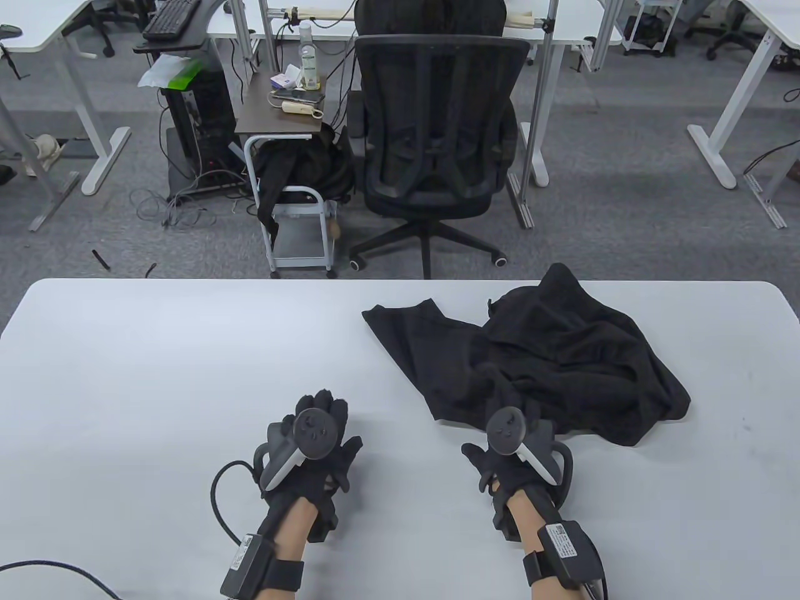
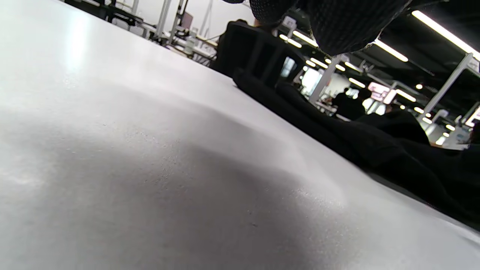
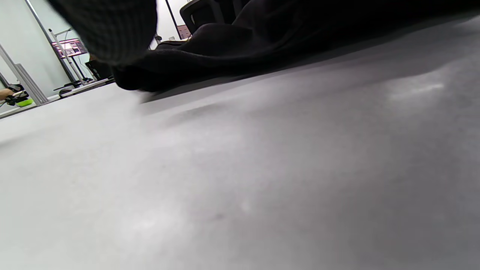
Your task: Fold trousers
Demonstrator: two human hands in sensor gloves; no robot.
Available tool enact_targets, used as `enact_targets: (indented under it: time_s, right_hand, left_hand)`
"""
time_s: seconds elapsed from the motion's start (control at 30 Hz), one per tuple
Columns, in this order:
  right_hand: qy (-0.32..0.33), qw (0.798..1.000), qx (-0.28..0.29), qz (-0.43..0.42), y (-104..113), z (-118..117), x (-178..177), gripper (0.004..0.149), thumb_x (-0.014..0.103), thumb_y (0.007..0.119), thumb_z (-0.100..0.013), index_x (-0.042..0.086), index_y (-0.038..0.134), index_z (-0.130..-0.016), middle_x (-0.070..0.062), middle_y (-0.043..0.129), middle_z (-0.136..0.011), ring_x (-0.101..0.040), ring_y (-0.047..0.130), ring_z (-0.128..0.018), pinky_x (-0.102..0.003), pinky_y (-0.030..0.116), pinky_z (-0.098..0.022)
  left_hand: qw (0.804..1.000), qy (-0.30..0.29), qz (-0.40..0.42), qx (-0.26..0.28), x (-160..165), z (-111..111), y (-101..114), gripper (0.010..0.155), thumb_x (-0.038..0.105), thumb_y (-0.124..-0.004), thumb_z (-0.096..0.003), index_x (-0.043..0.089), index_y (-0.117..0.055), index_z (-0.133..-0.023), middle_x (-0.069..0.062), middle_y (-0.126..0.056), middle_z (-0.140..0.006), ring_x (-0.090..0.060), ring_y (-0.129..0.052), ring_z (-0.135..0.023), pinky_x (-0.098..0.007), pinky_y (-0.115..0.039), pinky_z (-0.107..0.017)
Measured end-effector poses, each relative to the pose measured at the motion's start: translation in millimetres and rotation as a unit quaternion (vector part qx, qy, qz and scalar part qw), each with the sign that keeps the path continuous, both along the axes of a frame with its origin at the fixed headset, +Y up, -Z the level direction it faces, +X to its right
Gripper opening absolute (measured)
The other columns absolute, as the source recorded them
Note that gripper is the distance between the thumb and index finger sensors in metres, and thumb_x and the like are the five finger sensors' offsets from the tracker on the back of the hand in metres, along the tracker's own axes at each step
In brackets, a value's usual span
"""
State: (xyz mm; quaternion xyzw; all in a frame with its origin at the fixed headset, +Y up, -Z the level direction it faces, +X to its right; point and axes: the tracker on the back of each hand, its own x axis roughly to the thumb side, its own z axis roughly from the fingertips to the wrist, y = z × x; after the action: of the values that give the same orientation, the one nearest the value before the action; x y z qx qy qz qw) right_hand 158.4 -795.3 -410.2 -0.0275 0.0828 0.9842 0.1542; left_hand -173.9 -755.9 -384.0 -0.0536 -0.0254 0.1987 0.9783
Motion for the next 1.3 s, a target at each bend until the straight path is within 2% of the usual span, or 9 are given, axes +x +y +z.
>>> enact_targets:
  time_s: [0.3, 0.43, 0.53, 0.67, 0.8, 0.9, 1.0, 1.17, 1.3]
  right_hand:
    - [-0.032, 0.998, -0.04, 0.041, -2, -37, -14, 0.09, 0.061, 0.07, -0.044, 0.023, 0.021, -0.109, -0.012, 0.013, -0.115, -0.048, 0.016, -0.106, -0.07, 0.018, -0.072]
    - [-0.038, 0.998, -0.033, 0.045, -9, -48, -28, 0.073, 0.054, 0.073, -0.045, 0.021, 0.053, -0.107, -0.015, 0.041, -0.114, -0.048, 0.035, -0.103, -0.069, 0.025, -0.072]
    - [-0.043, 0.997, -0.022, 0.059, -10, -50, -48, 0.068, 0.049, 0.074, -0.046, 0.017, 0.06, -0.104, -0.018, 0.048, -0.11, -0.049, 0.045, -0.099, -0.067, 0.033, -0.072]
    - [0.02, 0.996, -0.055, 0.061, -1, -44, -78, 0.07, 0.052, 0.073, -0.046, 0.015, 0.062, -0.104, -0.023, 0.052, -0.108, -0.049, 0.055, -0.096, -0.064, 0.043, -0.071]
    - [0.126, 0.984, -0.116, -0.04, 27, -34, -95, 0.071, 0.054, 0.071, -0.047, 0.019, 0.056, -0.107, -0.021, 0.057, -0.109, -0.046, 0.062, -0.096, -0.062, 0.05, -0.071]
    - [0.119, 0.985, -0.013, -0.123, 58, -30, -83, 0.07, 0.05, 0.075, -0.046, 0.017, 0.059, -0.106, -0.019, 0.059, -0.109, -0.047, 0.064, -0.095, -0.063, 0.052, -0.07]
    - [0.061, 0.993, 0.058, -0.078, 71, -35, -49, 0.073, 0.05, 0.077, -0.046, 0.021, 0.051, -0.108, -0.016, 0.047, -0.114, -0.048, 0.044, -0.103, -0.067, 0.036, -0.073]
    - [-0.112, 0.992, -0.026, 0.053, 34, -50, 32, 0.089, 0.058, 0.071, -0.048, 0.025, 0.017, -0.11, -0.014, 0.011, -0.115, -0.049, 0.012, -0.105, -0.069, 0.016, -0.072]
    - [-0.195, 0.979, -0.059, 0.002, 1, -49, 80, 0.089, 0.056, 0.074, -0.046, 0.022, 0.021, -0.109, -0.012, 0.035, -0.114, -0.041, 0.036, -0.105, -0.064, 0.028, -0.075]
  left_hand:
    - [1.0, -0.002, 0.015, 0.001, 0, 1, 2, 0.07, 0.055, -0.071, -0.0502, 0.031, -0.042, -0.109, -0.001, -0.031, -0.124, -0.035, -0.027, -0.114, -0.059, -0.029, -0.08]
    - [1.0, 0.0, 0.018, 0.005, -2, 0, 3, 0.07, 0.055, -0.071, -0.0501, 0.031, -0.042, -0.109, -0.001, -0.031, -0.124, -0.035, -0.027, -0.114, -0.059, -0.029, -0.08]
    - [1.0, 0.002, 0.017, 0.006, -3, -2, 3, 0.07, 0.055, -0.071, -0.0502, 0.031, -0.042, -0.109, -0.001, -0.032, -0.124, -0.035, -0.028, -0.114, -0.06, -0.029, -0.08]
    - [1.0, 0.004, 0.016, 0.001, -3, -3, 1, 0.07, 0.055, -0.071, -0.0502, 0.031, -0.042, -0.109, -0.001, -0.032, -0.124, -0.036, -0.029, -0.114, -0.06, -0.029, -0.079]
    - [1.0, 0.007, 0.014, -0.002, -5, -4, -1, 0.069, 0.055, -0.071, -0.0503, 0.031, -0.043, -0.109, -0.001, -0.033, -0.124, -0.036, -0.029, -0.114, -0.06, -0.03, -0.079]
    - [1.0, 0.011, 0.012, -0.006, -7, -3, -3, 0.07, 0.055, -0.071, -0.0503, 0.031, -0.042, -0.109, -0.001, -0.033, -0.124, -0.036, -0.029, -0.114, -0.06, -0.03, -0.079]
    - [1.0, 0.012, 0.009, -0.008, -7, -3, -4, 0.07, 0.055, -0.071, -0.0503, 0.031, -0.042, -0.109, -0.001, -0.032, -0.124, -0.036, -0.029, -0.114, -0.06, -0.03, -0.079]
    - [1.0, 0.008, -0.006, -0.012, -3, -2, -5, 0.07, 0.055, -0.071, -0.0502, 0.032, -0.042, -0.109, -0.001, -0.032, -0.124, -0.036, -0.028, -0.114, -0.06, -0.03, -0.079]
    - [1.0, 0.008, -0.015, -0.013, -2, -4, -7, 0.07, 0.055, -0.071, -0.0502, 0.032, -0.042, -0.109, -0.001, -0.032, -0.124, -0.036, -0.028, -0.114, -0.06, -0.03, -0.079]
